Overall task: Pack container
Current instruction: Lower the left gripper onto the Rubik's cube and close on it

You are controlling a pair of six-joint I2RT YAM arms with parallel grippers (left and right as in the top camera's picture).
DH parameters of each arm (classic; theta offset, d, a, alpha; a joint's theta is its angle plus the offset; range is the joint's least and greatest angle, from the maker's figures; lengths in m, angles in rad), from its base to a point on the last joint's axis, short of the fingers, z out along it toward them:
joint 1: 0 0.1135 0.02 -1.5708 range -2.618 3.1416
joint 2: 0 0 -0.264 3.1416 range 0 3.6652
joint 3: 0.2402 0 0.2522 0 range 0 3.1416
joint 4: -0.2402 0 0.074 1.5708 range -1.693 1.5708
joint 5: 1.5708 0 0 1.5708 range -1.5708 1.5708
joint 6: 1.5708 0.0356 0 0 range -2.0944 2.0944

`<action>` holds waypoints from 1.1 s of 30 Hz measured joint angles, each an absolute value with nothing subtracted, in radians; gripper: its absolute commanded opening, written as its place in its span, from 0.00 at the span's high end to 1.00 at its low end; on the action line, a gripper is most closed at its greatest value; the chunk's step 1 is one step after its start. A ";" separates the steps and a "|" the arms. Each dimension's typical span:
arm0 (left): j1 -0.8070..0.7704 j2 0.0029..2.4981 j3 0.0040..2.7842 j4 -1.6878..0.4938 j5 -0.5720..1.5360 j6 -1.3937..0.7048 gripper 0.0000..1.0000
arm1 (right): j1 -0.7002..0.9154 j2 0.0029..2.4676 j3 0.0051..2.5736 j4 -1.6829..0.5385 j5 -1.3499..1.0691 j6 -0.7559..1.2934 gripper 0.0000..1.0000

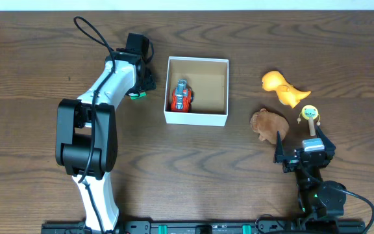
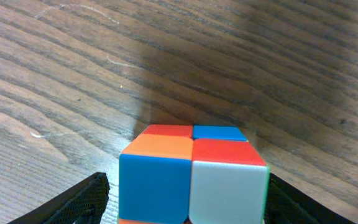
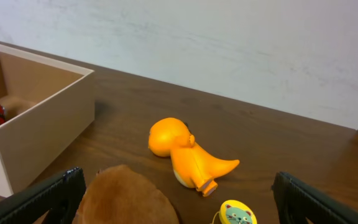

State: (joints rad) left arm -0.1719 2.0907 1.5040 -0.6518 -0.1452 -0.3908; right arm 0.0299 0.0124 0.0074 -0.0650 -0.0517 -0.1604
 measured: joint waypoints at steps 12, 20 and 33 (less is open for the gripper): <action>-0.172 2.091 1.504 -0.642 -0.138 -0.361 0.22 | 0.030 0.012 0.007 -0.065 -0.052 -0.160 0.01; -0.172 2.091 1.504 -0.623 -0.138 -0.339 0.22 | 0.030 0.012 0.007 -0.065 -0.052 -0.160 0.01; -0.163 2.091 1.498 -0.623 -0.138 -0.339 0.23 | 0.030 0.012 0.007 -0.065 -0.052 -0.160 0.01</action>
State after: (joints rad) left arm -0.1635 2.0907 1.4982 -0.6228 -0.1375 -0.3386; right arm 0.0299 0.0124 0.0074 -0.0650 -0.0517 -0.1604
